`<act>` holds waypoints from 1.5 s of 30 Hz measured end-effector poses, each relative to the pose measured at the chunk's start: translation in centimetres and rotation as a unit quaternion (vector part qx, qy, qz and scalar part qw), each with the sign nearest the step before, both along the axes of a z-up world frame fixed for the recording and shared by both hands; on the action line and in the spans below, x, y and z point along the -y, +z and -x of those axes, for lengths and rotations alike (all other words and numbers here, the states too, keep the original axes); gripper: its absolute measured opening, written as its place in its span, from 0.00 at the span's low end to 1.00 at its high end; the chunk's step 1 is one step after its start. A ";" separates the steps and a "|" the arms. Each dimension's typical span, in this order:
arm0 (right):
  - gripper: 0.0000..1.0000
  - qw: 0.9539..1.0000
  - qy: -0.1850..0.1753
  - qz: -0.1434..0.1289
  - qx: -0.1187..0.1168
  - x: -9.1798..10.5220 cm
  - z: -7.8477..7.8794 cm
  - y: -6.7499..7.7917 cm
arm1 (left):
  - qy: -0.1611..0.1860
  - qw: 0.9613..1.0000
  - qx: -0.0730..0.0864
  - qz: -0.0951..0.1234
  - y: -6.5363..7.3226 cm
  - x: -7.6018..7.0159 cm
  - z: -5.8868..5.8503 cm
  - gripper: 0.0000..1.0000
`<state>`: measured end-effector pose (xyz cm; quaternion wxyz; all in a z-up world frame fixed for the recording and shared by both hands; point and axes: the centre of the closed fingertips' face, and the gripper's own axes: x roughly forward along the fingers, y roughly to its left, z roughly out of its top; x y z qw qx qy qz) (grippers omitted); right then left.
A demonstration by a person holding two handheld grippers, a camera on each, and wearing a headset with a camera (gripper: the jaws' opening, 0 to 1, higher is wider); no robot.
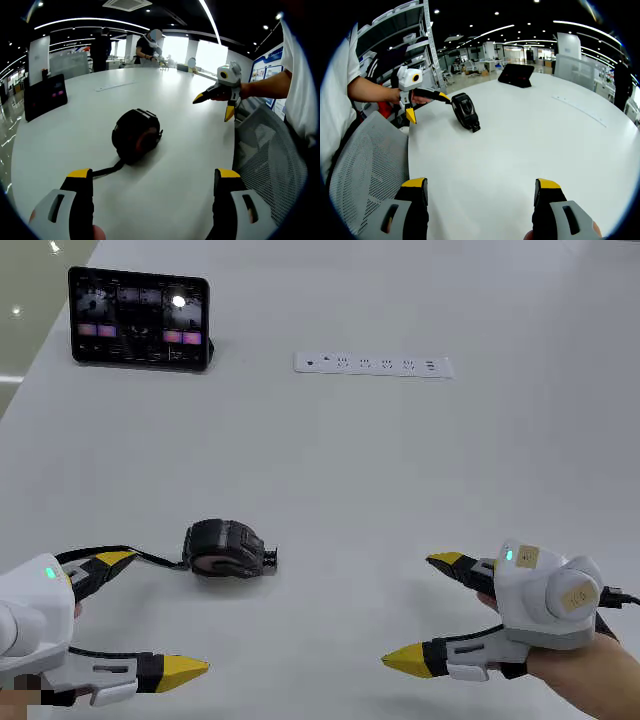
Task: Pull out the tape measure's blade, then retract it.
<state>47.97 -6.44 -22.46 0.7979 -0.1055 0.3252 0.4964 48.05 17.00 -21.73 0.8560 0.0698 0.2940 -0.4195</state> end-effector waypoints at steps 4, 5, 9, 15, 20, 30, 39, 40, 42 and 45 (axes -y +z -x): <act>0.87 1.000 0.001 0.000 0.001 0.0 0.0 0.0 | 0.000 1.000 -0.001 -0.001 -0.1 0.0 0.0 0.99; 0.87 1.000 0.001 0.000 0.001 0.0 0.0 0.0 | 0.000 1.000 -0.001 -0.001 -0.1 -0.1 0.0 0.99; 0.87 1.000 0.002 0.000 0.001 -0.1 0.0 0.0 | 0.000 1.000 -0.002 -0.001 -0.1 -0.1 0.0 0.99; 0.87 1.000 0.002 0.000 0.002 -0.2 -0.1 0.0 | -0.001 1.000 -0.003 -0.001 -0.2 -0.1 0.0 0.99; 0.87 1.000 0.002 -0.001 0.004 -0.3 -0.1 0.0 | -0.002 1.000 -0.001 -0.003 -0.1 -0.2 0.0 0.99; 0.87 1.000 0.007 0.003 0.005 -0.3 -1.1 -0.2 | -0.012 1.000 -0.012 -0.013 -0.3 -0.3 -0.7 0.96; 0.87 1.000 0.020 0.003 0.007 -1.0 -2.4 -0.1 | -0.020 1.000 -0.008 -0.022 -0.3 -0.4 -1.8 0.95; 0.87 1.000 0.021 0.003 0.007 -1.1 -2.5 -0.1 | -0.021 1.000 -0.009 -0.022 -0.3 -0.4 -1.9 0.95; 0.87 1.000 0.024 0.002 0.008 -1.3 -2.8 0.0 | -0.023 0.999 -0.009 -0.024 -0.3 -0.4 -2.1 0.95; 0.87 1.000 0.029 0.003 0.009 -1.5 -3.2 0.0 | -0.029 0.999 -0.009 -0.031 -0.6 -0.3 -2.3 0.96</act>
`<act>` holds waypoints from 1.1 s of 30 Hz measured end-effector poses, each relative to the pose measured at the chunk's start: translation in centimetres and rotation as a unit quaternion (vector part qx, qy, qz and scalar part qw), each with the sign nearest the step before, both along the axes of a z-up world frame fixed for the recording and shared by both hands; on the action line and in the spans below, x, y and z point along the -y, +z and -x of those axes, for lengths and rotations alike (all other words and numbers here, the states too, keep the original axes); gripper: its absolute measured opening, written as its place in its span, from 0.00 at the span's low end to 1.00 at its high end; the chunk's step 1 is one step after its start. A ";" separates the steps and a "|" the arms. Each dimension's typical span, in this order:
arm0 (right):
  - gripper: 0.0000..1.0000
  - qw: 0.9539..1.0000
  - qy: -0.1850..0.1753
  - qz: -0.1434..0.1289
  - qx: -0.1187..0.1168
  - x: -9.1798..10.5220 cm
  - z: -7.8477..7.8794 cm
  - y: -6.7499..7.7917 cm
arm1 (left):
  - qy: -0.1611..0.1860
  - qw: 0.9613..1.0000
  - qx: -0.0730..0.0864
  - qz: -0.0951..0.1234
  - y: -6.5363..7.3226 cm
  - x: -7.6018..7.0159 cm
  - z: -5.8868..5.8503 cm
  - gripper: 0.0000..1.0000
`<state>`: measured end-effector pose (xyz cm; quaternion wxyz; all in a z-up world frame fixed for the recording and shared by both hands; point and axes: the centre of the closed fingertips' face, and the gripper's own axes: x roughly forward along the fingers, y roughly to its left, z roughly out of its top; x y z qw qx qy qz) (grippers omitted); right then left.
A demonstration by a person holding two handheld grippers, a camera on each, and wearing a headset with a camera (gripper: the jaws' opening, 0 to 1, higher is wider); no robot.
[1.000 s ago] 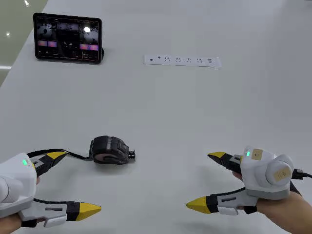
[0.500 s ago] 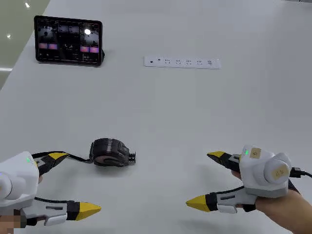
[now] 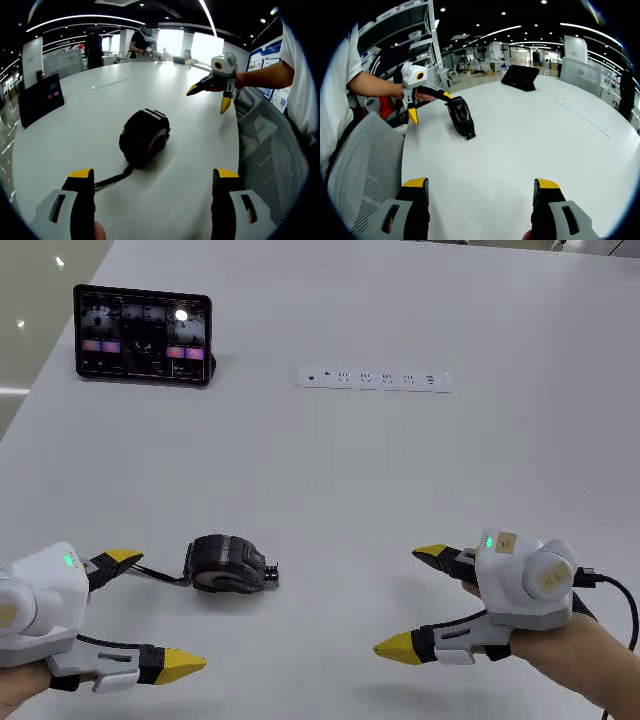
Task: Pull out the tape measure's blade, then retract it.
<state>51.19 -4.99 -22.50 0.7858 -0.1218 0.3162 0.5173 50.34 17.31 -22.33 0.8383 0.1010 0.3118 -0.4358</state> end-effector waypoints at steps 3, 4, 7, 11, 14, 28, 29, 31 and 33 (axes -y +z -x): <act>0.87 1.000 0.009 0.003 0.000 -0.4 -0.2 -0.1 | -0.008 1.000 -0.003 -0.003 -0.2 0.2 -0.2 0.96; 0.87 1.000 0.010 0.002 0.000 -0.5 -0.3 -0.1 | -0.011 1.000 -0.003 -0.005 -0.2 0.3 -0.2 0.96; 0.87 1.000 0.015 -0.001 -0.002 -0.9 -0.6 -0.1 | -0.022 1.000 -0.003 -0.015 -0.5 0.5 -0.3 0.95; 0.87 1.000 0.027 0.003 -0.001 -1.5 -0.9 -0.3 | -0.036 0.999 -0.003 -0.024 -0.6 0.7 -0.6 0.94; 0.87 0.999 0.034 0.004 -0.001 -1.8 -1.2 -0.4 | -0.045 0.998 -0.003 -0.032 -0.7 0.8 -0.9 0.93; 0.87 0.998 0.068 0.017 0.005 -3.5 -2.0 -0.5 | -0.083 0.994 -0.003 -0.069 -1.1 1.1 -2.4 0.84; 0.61 0.997 0.069 0.016 0.005 -3.6 -2.0 -0.5 | -0.084 0.994 -0.003 -0.069 -1.1 1.1 -2.4 0.84; 0.61 0.997 0.070 0.017 0.005 -3.6 -2.1 -0.6 | -0.085 0.994 -0.002 -0.070 -1.1 1.2 -2.6 0.84; 0.61 0.997 0.072 0.018 0.005 -3.7 -2.0 -0.6 | -0.086 0.994 -0.003 -0.071 -1.2 1.3 -2.6 0.84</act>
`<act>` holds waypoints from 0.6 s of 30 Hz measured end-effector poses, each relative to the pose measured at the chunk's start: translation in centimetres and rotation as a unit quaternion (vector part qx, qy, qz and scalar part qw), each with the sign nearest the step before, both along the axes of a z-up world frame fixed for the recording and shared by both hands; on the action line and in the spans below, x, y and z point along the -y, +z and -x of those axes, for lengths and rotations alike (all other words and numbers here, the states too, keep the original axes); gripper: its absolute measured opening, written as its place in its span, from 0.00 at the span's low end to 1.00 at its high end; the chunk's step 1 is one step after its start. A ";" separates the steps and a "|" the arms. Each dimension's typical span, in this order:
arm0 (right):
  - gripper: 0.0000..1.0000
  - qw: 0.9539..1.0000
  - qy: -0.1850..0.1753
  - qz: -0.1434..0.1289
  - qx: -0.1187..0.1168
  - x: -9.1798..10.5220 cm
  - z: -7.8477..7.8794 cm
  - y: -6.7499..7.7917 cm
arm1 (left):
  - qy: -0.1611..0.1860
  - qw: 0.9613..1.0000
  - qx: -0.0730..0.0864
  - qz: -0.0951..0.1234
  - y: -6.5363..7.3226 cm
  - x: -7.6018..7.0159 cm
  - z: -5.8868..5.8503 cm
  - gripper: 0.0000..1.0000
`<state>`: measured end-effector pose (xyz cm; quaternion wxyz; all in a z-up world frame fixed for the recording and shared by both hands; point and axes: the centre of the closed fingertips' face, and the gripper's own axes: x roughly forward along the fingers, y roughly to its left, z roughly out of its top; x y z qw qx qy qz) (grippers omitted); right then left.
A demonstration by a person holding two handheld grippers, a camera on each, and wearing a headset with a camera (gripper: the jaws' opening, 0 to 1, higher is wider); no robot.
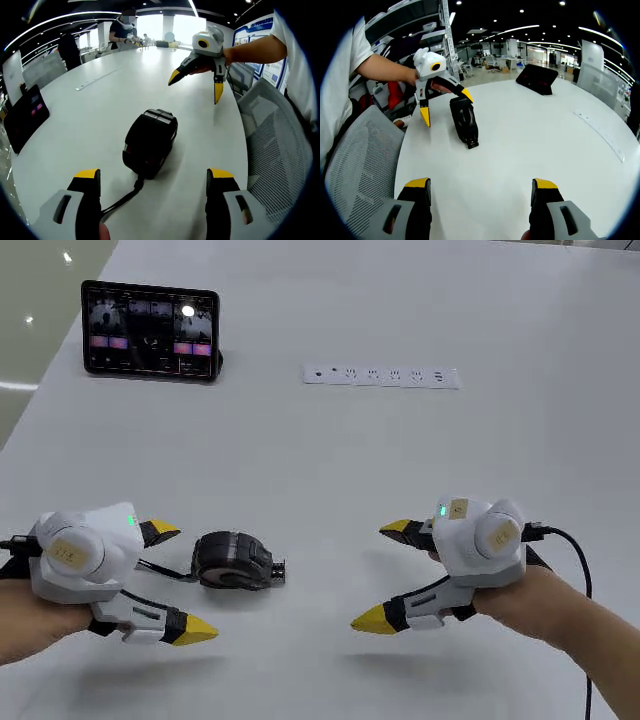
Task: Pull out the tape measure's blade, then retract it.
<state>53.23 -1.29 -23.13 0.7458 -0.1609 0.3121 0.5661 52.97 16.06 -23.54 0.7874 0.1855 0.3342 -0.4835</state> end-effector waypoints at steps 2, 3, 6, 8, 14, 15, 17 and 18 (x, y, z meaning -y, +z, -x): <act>0.61 1.000 0.001 0.000 -0.001 0.0 0.0 0.0 | -0.001 1.000 0.000 -0.001 -0.1 0.0 0.0 0.83; 0.61 1.000 0.001 0.000 -0.001 -0.1 0.0 -0.1 | -0.002 1.000 0.000 -0.002 -0.1 0.1 0.0 0.83; 0.61 1.000 0.004 0.002 -0.002 -0.2 0.1 -0.1 | -0.009 1.000 0.001 -0.009 -0.3 0.1 -0.2 0.78; 0.61 1.000 0.007 0.002 -0.004 -0.3 0.1 -0.2 | -0.014 1.000 0.003 -0.014 -0.3 0.1 -0.3 0.72; 0.61 1.000 0.012 0.001 -0.005 -0.8 0.1 -0.3 | -0.026 0.999 0.000 -0.024 -0.5 0.4 -0.7 0.62; 0.61 1.000 0.013 0.001 -0.005 -0.9 0.1 -0.3 | -0.027 0.999 0.001 -0.026 -0.5 0.4 -0.9 0.61; 0.61 1.000 0.015 0.002 -0.005 -1.0 0.0 -0.3 | -0.028 0.999 0.000 -0.029 -0.6 0.5 -1.1 0.60; 0.61 1.000 0.017 0.002 -0.005 -1.0 0.0 -0.3 | -0.029 0.999 0.000 -0.030 -0.6 0.5 -1.2 0.59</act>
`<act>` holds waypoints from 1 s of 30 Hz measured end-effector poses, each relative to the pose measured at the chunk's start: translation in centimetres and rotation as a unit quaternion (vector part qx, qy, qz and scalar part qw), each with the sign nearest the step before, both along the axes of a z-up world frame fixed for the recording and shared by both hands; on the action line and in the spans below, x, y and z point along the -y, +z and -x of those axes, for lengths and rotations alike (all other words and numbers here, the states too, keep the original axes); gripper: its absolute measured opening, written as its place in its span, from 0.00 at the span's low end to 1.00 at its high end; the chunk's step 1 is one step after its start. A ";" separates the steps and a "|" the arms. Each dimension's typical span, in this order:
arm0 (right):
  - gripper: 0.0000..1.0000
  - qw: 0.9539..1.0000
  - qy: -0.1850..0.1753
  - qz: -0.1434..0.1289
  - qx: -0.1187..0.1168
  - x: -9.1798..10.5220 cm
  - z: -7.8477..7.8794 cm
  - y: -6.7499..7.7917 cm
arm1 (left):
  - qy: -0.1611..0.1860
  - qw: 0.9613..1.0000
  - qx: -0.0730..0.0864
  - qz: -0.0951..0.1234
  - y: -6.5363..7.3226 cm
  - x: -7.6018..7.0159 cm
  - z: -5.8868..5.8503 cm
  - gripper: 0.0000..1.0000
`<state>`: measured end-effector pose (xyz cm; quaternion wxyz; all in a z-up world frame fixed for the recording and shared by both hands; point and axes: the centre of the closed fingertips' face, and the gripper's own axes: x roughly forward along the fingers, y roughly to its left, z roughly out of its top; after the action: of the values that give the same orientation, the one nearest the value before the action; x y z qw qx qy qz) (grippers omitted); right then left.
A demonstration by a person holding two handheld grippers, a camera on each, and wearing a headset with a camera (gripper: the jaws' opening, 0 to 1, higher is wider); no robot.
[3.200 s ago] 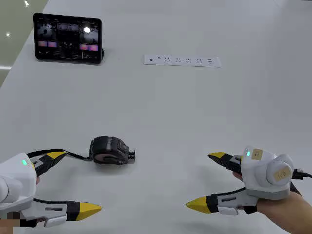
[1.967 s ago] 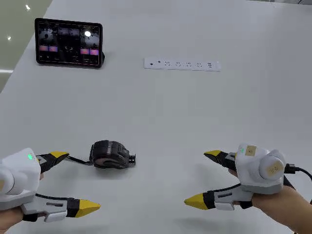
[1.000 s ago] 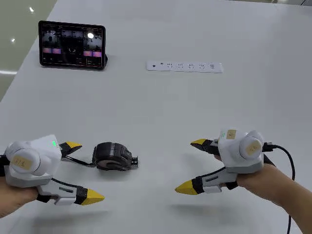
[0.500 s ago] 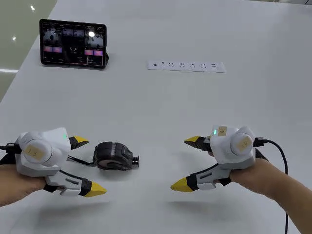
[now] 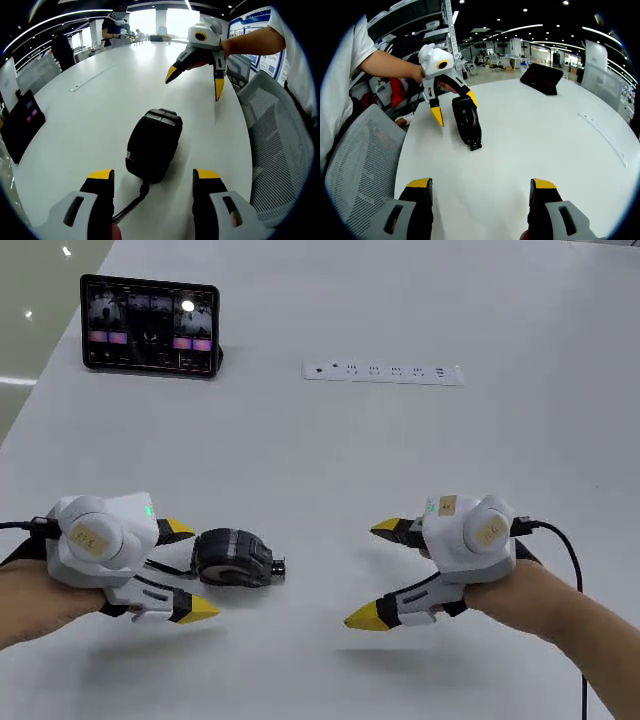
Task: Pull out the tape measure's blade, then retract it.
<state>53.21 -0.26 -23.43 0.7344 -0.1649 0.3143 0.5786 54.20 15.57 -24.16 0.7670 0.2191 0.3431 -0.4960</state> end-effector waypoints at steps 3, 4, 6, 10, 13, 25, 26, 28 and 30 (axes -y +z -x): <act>0.61 1.000 0.003 0.000 0.001 -0.2 0.0 0.0 | -0.004 1.000 -0.001 -0.005 -0.2 0.1 -0.2 0.57; 0.61 1.000 0.004 0.000 0.001 -0.3 0.0 0.1 | -0.006 1.000 -0.001 -0.007 -0.2 0.1 -0.2 0.56; 0.61 1.000 0.004 -0.001 0.001 -0.4 0.0 0.1 | -0.007 1.000 -0.001 -0.008 -0.2 0.2 -0.3 0.53; 0.61 1.000 0.006 -0.002 0.001 -0.6 0.0 0.1 | -0.009 1.000 -0.003 -0.010 -0.3 0.3 -0.5 0.49; 0.61 1.000 0.007 -0.003 0.001 -0.7 -0.1 0.1 | -0.014 1.000 -0.005 -0.015 -0.5 0.4 -0.5 0.45; 0.61 1.000 0.011 -0.004 -0.001 -1.0 -0.1 0.1 | -0.027 0.999 -0.008 -0.023 -1.0 0.6 -0.7 0.37; 0.61 1.000 0.011 -0.004 -0.001 -1.0 -0.1 0.1 | -0.028 0.999 -0.009 -0.024 -1.0 0.7 -0.7 0.37; 0.61 1.000 0.012 -0.003 -0.002 -1.1 -0.1 0.0 | -0.032 0.999 -0.007 -0.026 -1.0 0.8 -0.7 0.36; 0.61 1.000 0.014 -0.004 -0.002 -1.2 0.0 0.1 | -0.034 0.999 -0.007 -0.026 -0.9 0.9 -0.9 0.35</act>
<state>53.25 0.98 -23.38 0.7262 -0.1653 0.3116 0.5901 55.05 14.66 -25.06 0.7414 0.2471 0.3538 -0.5140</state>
